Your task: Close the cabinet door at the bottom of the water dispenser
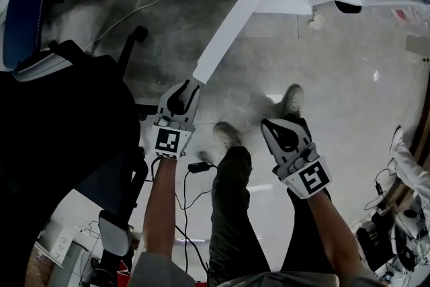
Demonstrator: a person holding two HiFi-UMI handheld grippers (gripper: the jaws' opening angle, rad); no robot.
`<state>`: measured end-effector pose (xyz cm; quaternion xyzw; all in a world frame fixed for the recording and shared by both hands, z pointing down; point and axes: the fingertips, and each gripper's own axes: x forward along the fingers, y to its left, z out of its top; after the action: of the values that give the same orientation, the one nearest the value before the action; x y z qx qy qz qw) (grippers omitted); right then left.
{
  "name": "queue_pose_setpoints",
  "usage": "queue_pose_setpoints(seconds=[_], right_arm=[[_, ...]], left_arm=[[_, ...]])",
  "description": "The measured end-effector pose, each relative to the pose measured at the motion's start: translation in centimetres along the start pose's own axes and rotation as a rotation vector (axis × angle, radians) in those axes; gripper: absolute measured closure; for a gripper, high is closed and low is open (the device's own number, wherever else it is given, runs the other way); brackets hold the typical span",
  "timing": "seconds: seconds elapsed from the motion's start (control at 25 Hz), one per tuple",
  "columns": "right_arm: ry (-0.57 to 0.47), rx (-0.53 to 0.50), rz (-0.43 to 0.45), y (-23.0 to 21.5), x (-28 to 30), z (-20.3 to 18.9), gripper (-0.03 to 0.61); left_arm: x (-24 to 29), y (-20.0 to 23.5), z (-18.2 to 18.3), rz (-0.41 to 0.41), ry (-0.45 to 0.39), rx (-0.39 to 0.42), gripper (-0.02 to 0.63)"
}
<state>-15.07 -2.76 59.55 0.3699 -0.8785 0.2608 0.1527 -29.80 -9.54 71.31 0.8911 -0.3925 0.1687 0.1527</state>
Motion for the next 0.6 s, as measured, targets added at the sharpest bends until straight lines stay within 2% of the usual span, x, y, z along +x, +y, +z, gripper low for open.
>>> queue_pose_setpoints(seconds=[0.12, 0.52, 0.6], right_arm=[[0.006, 0.007, -0.012, -0.5, 0.0, 0.1, 0.572], [-0.008, 0.017, -0.031, -2.0, 0.5, 0.8, 0.572], [-0.008, 0.023, -0.035, -2.2, 0.5, 0.7, 0.572]], left_arm=[[1.0, 0.0, 0.1, -0.044, 0.016, 0.06, 0.509], [2.8, -0.4, 1.2, -0.123, 0.04, 0.186, 0.511], [2.8, -0.3, 1.2, -0.123, 0.054, 0.182, 0.511]])
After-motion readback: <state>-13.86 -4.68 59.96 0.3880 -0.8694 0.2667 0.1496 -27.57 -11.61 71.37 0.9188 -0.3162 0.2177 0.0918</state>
